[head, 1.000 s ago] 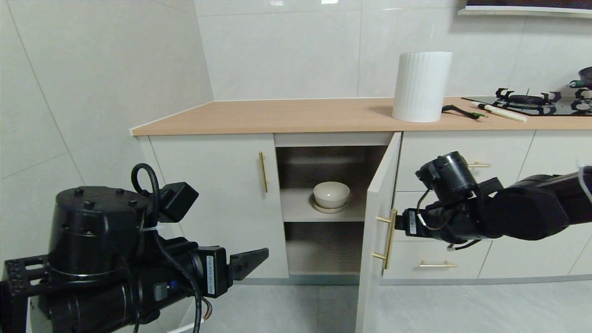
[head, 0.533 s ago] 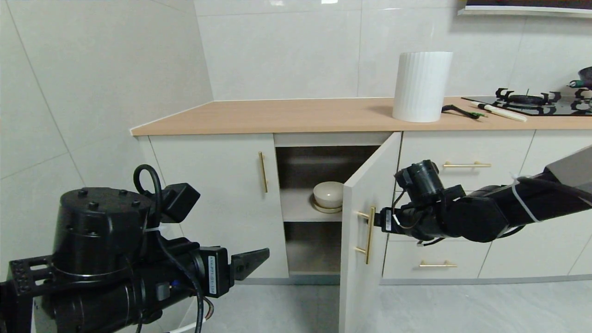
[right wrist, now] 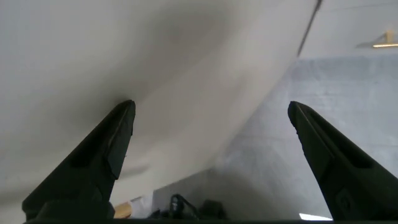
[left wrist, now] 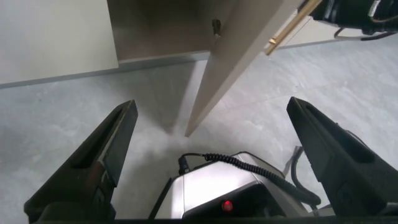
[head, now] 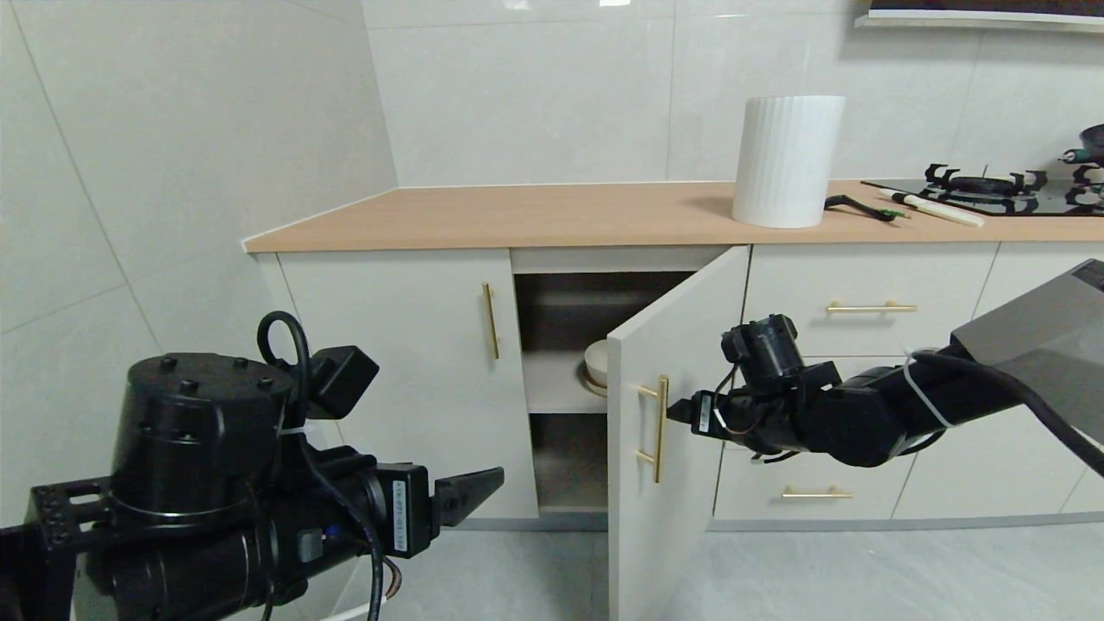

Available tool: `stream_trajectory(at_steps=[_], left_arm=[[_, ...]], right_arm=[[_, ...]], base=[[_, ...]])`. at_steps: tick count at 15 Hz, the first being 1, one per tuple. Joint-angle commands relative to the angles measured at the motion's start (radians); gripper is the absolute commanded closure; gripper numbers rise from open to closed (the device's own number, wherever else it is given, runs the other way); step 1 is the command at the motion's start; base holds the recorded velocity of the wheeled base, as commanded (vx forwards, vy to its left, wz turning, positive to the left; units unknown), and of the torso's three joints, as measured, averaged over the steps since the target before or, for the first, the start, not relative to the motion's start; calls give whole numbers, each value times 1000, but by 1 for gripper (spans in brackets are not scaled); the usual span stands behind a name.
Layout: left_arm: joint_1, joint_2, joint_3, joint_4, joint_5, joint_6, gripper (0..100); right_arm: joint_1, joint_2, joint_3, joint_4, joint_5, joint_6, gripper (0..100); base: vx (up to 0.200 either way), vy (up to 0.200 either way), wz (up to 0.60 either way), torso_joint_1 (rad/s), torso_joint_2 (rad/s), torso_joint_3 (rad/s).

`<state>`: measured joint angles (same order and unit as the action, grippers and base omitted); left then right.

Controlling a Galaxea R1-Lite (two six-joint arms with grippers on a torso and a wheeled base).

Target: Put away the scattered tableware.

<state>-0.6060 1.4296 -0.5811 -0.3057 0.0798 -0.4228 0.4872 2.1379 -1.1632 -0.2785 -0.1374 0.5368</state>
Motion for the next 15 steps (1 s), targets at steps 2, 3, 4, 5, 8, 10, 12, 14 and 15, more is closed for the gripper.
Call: stream_trajectory(at_steps=[2,3,4,5,8,10,12,14,15], left_arm=[[0,5,0,-1,2,1,0],[0,6,0,0,2,1,0],[0,6,0,0,2,1,0],[0,6,0,0,2,1,0],[0,6,0,0,2,-1,0],[0,6,0,0,0,-1,0],[0,8,0,0,0,-1,0],[0,6,0,0,0,1,0],[0,6,0,-1,0,-1,0]], right_arm=[[2,28,0,-51,-1,20,0],[4,30,-1,-54,-2,20,0],[4,31,-1,-54,-1,22,0],[8,34,-1,-54,-1,25,0],[13,45,-3,-56,-2,28,0],[17,53,-7,-79,-2,55,0],[24,68,-30,-97,-2,98,0],[24,76,-46,-97,-4,124,0],[24,85,-64,-97,-4,152,0]], base=[[0,0,0,0,0,0],[200,0,0,2,-2,2],[200,0,0,2,2,-7],[200,0,0,-2,-2,2],[200,0,0,5,7,1],[200,0,0,5,5,2],[100,0,0,1,-1,1],[0,0,0,0,0,0],[0,0,0,0,0,0]])
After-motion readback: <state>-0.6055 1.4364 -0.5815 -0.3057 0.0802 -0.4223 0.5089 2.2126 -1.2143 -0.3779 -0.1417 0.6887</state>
